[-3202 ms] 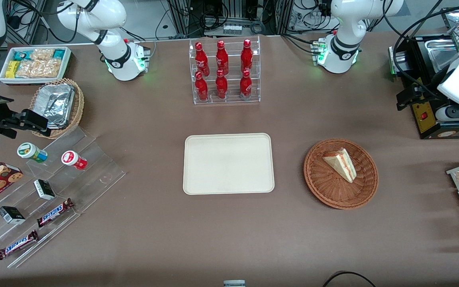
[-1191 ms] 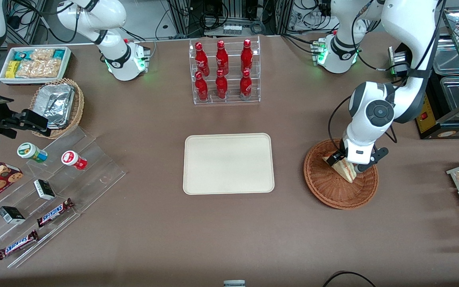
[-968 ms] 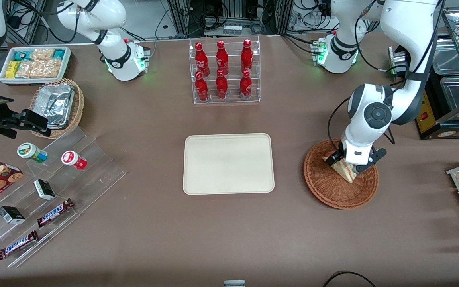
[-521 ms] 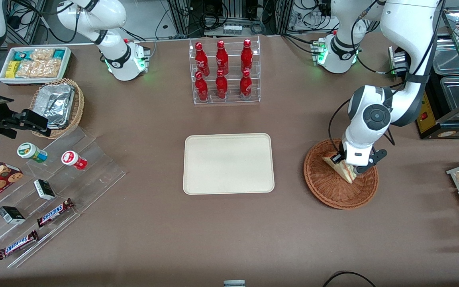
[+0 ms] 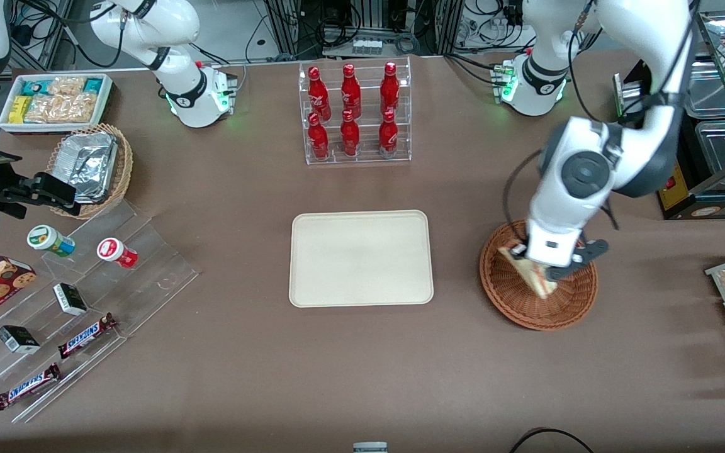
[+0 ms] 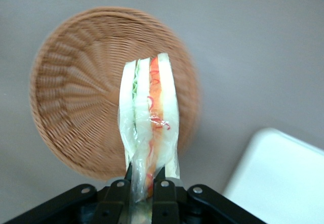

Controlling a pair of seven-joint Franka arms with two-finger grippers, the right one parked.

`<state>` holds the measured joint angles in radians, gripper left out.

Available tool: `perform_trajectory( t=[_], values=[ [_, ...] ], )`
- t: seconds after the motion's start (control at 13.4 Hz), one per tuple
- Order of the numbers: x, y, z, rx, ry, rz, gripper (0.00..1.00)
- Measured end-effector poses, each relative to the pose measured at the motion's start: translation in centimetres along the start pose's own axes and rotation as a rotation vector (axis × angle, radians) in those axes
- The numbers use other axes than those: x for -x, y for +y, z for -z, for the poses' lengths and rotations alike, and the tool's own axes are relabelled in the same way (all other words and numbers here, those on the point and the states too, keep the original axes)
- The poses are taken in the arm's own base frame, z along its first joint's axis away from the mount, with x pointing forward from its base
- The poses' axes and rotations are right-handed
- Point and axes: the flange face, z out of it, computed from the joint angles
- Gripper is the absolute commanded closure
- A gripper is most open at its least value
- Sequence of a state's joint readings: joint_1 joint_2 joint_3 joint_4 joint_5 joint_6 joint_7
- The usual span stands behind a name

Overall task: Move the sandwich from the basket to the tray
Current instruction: 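Close the left gripper on the sandwich and lift it from the basket, then carry the sandwich with the left gripper over the cream tray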

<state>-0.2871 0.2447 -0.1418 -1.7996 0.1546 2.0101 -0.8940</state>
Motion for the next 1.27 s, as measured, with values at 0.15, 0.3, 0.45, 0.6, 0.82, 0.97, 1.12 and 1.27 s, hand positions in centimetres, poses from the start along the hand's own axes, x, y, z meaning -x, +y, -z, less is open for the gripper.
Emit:
perform_trajectory(
  t=[0.15, 0.3, 0.45, 0.6, 0.82, 0.97, 1.12, 1.27],
  values=[
    [4.4, 6.9, 3.1, 0.032, 0.014, -0.101, 1.00],
    [9.2, 13.4, 2.5, 0.055, 0.010, -0.199, 1.00],
    [13.5, 18.7, 0.4, 0.063, -0.002, -0.284, 1.00],
    [17.3, 22.9, -1.9, 0.073, -0.010, -0.352, 1.00],
    [21.1, 26.3, -5.0, 0.106, -0.005, -0.414, 1.00],
    [22.7, 27.2, -7.8, 0.092, -0.017, -0.439, 1.00],
    [23.3, 27.7, -11.0, 0.086, -0.028, -0.449, 1.00],
    [23.5, 27.8, -13.1, 0.074, -0.039, -0.454, 1.00]
  ],
)
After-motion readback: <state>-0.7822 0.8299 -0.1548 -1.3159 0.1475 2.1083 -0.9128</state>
